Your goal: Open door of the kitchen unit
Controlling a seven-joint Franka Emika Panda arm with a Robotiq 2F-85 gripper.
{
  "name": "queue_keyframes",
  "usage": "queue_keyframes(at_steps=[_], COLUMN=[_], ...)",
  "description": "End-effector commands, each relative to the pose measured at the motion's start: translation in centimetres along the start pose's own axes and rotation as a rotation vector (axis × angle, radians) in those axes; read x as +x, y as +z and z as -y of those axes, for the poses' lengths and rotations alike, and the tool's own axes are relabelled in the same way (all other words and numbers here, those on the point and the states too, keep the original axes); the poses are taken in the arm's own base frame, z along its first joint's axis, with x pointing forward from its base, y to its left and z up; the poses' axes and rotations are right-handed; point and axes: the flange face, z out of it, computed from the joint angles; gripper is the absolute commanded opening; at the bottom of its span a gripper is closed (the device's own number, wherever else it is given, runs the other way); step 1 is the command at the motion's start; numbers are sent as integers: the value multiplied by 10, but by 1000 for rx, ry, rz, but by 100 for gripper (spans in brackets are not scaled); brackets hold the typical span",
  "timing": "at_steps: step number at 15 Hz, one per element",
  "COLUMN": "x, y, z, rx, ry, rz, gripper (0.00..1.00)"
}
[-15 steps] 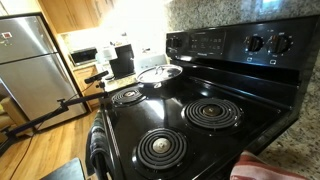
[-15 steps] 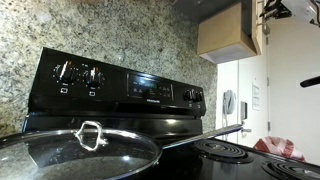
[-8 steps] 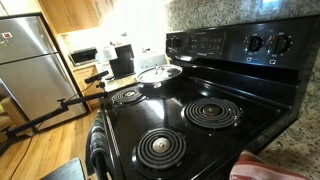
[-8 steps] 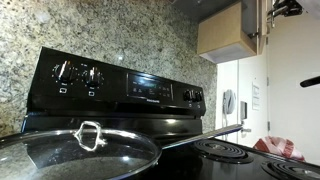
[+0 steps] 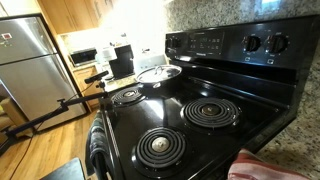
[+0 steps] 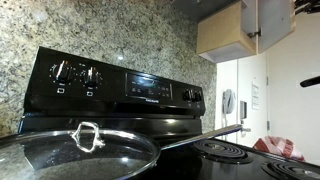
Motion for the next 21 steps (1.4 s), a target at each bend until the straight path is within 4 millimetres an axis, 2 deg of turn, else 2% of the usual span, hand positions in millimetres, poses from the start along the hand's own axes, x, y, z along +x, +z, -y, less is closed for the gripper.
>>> queue_keyframes(at_steps=[1,5,9,11,15,19,20,21], x=[11,13,18,13,18,11,10,9], y=[-40,-29,-6,6,12,16,16,15], z=[-37,-42,-56,-57,-60,-58,-59,-60], rx=[-67,-75,-122,-106,-124,-83,-76,-62], ry=[59,61,69,83,71,66,63,57], rz=[-56,-50,-54,-27,-39,-1,7,17], gripper=[6,6,6,6,6,6,16,17])
